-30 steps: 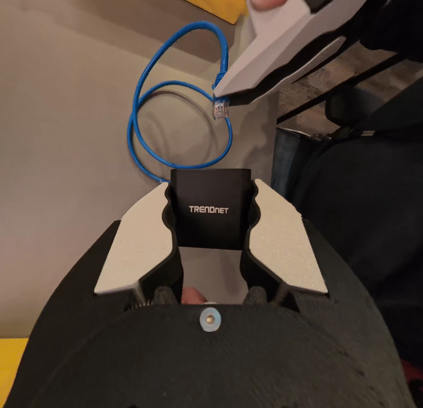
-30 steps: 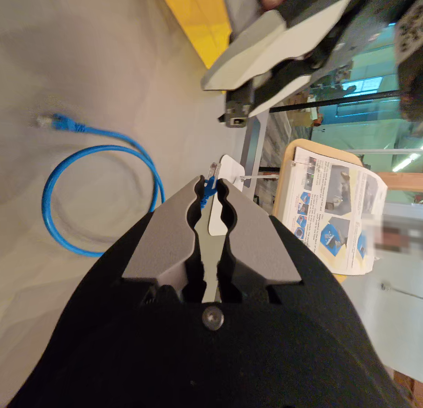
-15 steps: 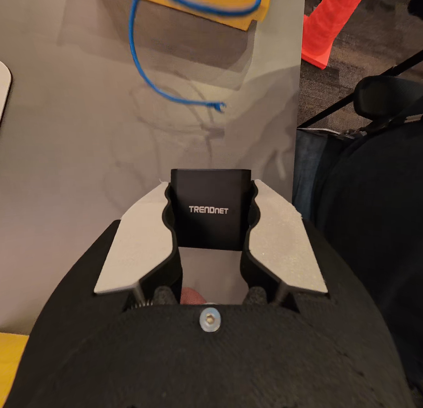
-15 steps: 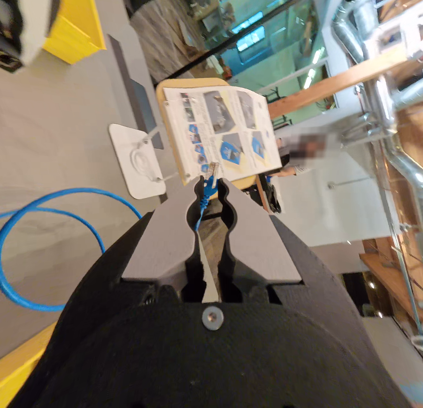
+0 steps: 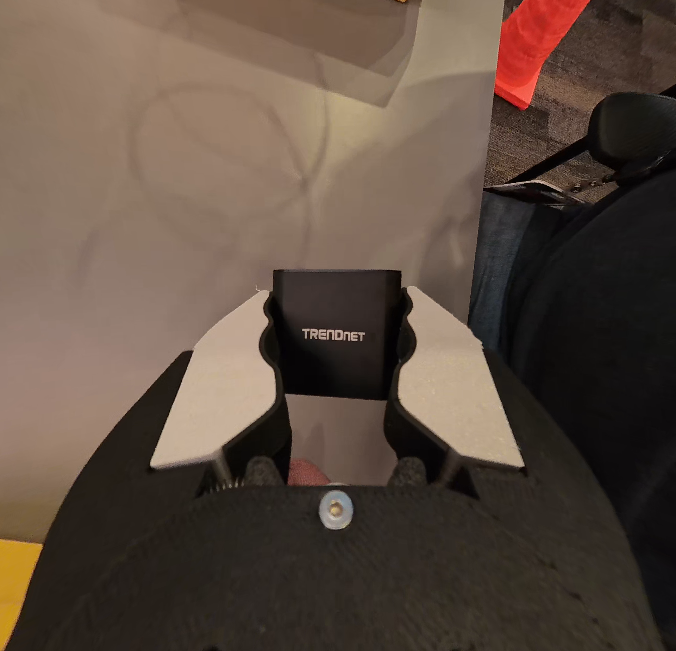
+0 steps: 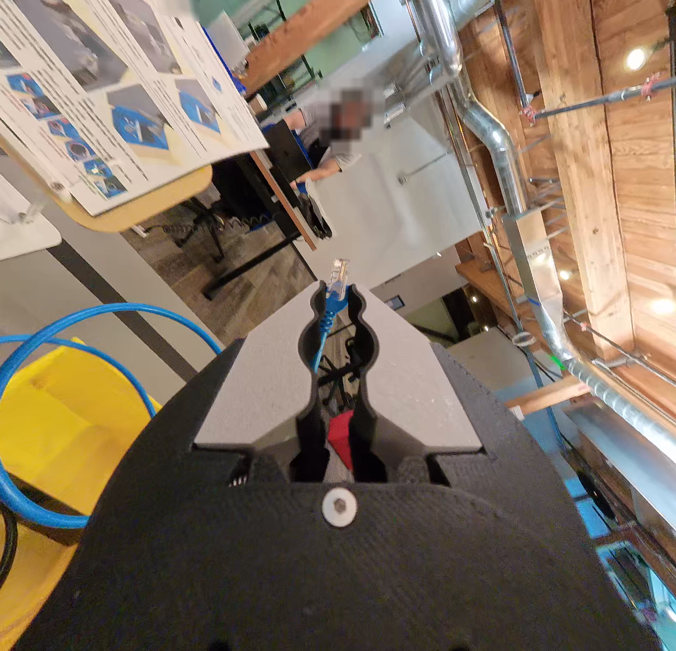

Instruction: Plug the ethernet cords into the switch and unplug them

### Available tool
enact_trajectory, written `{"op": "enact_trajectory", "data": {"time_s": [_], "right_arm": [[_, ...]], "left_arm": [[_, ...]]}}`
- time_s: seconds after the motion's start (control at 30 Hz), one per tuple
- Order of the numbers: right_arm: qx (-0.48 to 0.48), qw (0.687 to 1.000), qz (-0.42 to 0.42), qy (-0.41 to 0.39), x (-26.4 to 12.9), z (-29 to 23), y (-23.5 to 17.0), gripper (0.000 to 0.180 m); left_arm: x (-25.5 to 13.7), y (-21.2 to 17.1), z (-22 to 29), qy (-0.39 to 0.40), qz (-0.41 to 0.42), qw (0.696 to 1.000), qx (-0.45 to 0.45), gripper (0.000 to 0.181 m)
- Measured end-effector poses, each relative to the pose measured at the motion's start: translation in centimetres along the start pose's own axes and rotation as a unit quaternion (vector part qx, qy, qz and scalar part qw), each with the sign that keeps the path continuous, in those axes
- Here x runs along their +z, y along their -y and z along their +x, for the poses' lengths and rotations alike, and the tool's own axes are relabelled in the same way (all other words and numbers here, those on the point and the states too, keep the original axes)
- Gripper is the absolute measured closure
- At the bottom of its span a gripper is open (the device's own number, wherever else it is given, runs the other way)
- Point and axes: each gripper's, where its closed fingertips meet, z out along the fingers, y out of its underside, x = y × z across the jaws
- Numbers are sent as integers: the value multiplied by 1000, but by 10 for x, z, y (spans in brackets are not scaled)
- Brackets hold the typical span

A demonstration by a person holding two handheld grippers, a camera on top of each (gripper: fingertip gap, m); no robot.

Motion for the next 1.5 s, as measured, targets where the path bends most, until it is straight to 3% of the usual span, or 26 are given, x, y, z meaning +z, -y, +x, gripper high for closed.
{"op": "enact_trajectory", "data": {"time_s": [0.13,0.43,0.97,1.17,1.3,1.4,1.5], "right_arm": [[-4,999,-46,3,-9,-20,-39,170],[51,986,-143,61,-8,-133,-140,169],[203,945,-218,133,-30,-302,-219,167],[233,924,-221,207,-27,-342,-209,166],[254,896,-253,263,-39,-341,-204,149],[232,911,-242,240,-43,-307,-188,148],[189,937,-167,241,-41,-288,-129,138]], "left_arm": [[1,-2,0,-2,4,1000,-5,118],[3,-6,7,-3,1,1000,-8,118],[5,-4,4,7,-2,1000,1,118],[8,-2,4,7,1,1000,1,118],[7,-3,2,12,2,1000,4,118],[3,-1,-4,18,19,1000,-3,118],[1,1,-6,25,23,999,6,118]]}}
